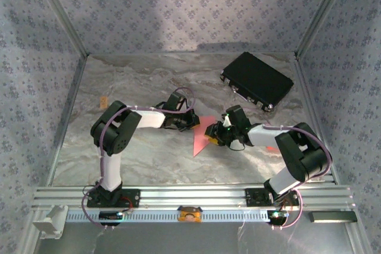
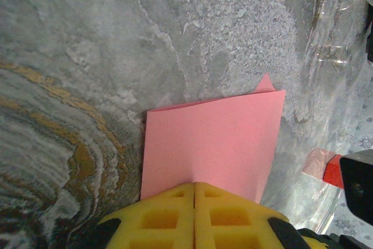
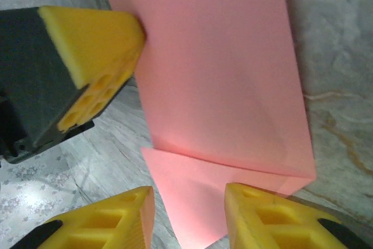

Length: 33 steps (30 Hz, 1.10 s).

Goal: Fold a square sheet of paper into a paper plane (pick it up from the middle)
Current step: Fold the wing for the fifth time at the center of the table.

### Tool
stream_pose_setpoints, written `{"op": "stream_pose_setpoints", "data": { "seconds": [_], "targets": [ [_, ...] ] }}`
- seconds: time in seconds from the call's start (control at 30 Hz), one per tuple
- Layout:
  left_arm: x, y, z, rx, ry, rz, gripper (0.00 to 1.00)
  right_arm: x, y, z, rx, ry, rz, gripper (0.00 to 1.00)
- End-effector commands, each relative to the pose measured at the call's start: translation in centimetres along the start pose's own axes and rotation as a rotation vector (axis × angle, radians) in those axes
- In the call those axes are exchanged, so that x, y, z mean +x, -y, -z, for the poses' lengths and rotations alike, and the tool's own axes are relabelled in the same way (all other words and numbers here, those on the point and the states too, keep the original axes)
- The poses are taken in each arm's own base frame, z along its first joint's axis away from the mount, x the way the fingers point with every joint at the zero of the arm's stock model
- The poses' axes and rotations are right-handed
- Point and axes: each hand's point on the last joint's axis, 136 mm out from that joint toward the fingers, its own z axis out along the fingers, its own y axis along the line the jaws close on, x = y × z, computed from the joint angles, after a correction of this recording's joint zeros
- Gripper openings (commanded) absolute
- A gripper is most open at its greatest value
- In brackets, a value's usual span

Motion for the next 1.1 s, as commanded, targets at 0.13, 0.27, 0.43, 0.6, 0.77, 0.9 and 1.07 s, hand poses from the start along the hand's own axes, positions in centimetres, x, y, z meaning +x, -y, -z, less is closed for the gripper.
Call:
{"op": "stream_pose_setpoints", "data": {
  "seconds": [0.13,0.27,0.43,0.6,0.77,0.9,1.07],
  "targets": [
    [2.1,-3.2,0.2,-0.109,-0.058,0.049,0.07,-2.4,-0.8,1.2,0.038,0.044,0.13,0.4],
    [2.2,-3.2,0.4,-0.109,-0.056,0.048,0.07,-3.7,0.3,2.0,0.082,0.058,0.145,0.4],
    [2.0,-3.0,0.4,-0.101,-0.053,0.052,0.07,-4.7,1.2,2.0,0.091,0.05,0.112,0.4],
    [2.0,-3.1,0.4,-0.103,-0.05,0.053,0.07,-4.6,1.5,1.9,0.079,0.046,0.09,0.4],
    [2.0,-3.1,0.4,-0.103,-0.05,0.053,0.07,-3.7,1.9,1.7,0.065,0.014,0.066,0.4],
    [2.0,-3.2,0.4,-0.103,-0.05,0.054,0.07,-3.4,2.4,1.7,0.076,0.003,0.056,0.4],
    [2.0,-3.1,0.3,-0.101,-0.049,0.054,0.07,-3.3,2.8,1.4,0.077,-0.017,0.041,0.4]
  ]
}}
